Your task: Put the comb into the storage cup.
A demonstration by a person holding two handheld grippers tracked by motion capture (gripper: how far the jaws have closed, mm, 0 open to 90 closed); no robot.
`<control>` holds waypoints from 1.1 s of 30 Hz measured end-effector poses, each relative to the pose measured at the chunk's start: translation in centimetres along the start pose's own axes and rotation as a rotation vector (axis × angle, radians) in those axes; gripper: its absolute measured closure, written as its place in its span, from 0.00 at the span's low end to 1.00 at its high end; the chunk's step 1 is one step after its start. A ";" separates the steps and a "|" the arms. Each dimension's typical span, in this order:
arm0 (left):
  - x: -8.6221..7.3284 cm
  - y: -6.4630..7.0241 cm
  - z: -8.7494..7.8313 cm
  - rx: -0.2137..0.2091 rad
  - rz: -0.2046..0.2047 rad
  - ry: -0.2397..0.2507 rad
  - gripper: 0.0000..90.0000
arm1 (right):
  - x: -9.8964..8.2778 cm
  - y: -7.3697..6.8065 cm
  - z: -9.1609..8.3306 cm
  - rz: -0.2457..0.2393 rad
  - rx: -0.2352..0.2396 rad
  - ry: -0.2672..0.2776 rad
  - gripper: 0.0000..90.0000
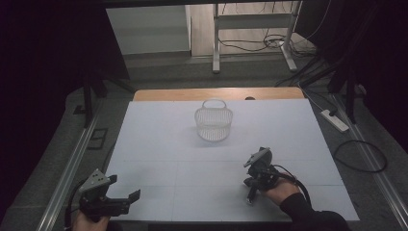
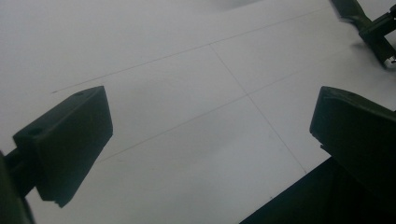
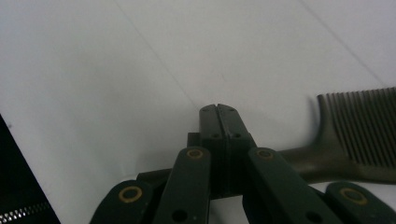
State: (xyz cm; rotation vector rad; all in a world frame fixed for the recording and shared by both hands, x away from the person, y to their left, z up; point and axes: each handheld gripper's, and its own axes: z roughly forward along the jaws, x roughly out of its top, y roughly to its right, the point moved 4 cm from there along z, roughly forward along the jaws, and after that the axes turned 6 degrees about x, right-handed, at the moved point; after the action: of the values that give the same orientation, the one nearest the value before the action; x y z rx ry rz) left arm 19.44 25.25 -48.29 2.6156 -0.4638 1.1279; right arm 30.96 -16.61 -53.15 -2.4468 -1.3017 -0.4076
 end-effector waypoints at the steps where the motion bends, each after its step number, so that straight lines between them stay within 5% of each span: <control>1: 0.0 0.0 0.0 0.000 0.000 0.000 0.00 | -0.1 0.0 0.1 0.000 0.001 -0.006 0.99; 33: 0.0 0.0 0.0 -0.001 0.000 -0.001 0.00 | -3.2 2.9 -1.6 0.108 0.005 -0.043 0.99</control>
State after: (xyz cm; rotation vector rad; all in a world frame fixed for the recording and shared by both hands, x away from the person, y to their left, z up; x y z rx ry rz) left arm 19.50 25.26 -48.28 2.6150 -0.4639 1.1261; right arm 31.53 -21.14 -53.47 -2.5210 -1.1785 -0.3246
